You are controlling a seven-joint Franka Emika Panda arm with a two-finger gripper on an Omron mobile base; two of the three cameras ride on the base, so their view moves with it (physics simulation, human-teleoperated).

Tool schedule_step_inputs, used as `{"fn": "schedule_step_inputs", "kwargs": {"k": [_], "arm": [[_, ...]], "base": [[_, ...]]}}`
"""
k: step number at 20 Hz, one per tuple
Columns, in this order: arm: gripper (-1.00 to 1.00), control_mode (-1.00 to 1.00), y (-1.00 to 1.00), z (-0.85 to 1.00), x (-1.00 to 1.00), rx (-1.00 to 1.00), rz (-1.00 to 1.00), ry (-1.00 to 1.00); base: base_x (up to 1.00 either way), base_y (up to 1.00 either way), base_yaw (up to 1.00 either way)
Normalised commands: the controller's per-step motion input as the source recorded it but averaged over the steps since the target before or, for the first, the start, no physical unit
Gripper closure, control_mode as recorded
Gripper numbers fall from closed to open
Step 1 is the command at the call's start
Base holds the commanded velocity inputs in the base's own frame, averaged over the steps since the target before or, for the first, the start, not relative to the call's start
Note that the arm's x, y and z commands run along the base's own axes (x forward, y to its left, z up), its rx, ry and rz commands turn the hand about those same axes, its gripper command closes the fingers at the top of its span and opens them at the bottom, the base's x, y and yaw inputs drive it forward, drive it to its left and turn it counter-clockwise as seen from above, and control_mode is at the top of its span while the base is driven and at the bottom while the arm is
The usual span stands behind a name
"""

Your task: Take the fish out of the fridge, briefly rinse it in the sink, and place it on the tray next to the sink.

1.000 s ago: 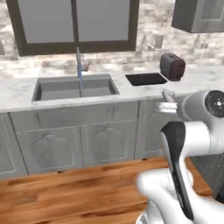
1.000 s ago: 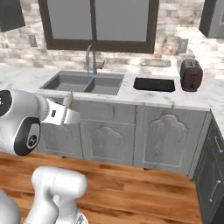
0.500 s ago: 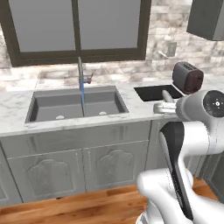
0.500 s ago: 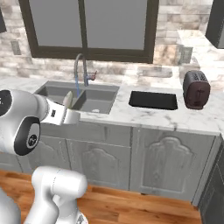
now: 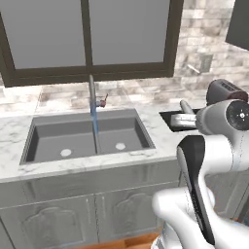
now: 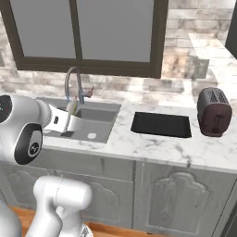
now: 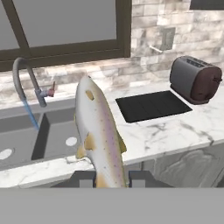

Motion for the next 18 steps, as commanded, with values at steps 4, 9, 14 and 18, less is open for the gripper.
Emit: {"fn": "schedule_step_inputs", "kwargs": {"k": [4, 9, 14, 18], "arm": [[1.0, 1.0, 0.0, 0.0, 0.0, 0.0, 0.0, 0.0], [1.0, 1.0, 0.0, 0.0, 0.0, 0.0, 0.0, 0.0], [1.0, -1.0, 0.0, 0.0, 0.16, 0.02, 0.0, 0.1], [1.0, -1.0, -0.07, 0.0, 0.62, 0.11, 0.0, 0.45]], "base": [[0.75, 0.0, 0.0], [0.38, 0.0, 0.0], [0.18, 0.0, 0.0], [0.0, 0.0, 0.0]]}}
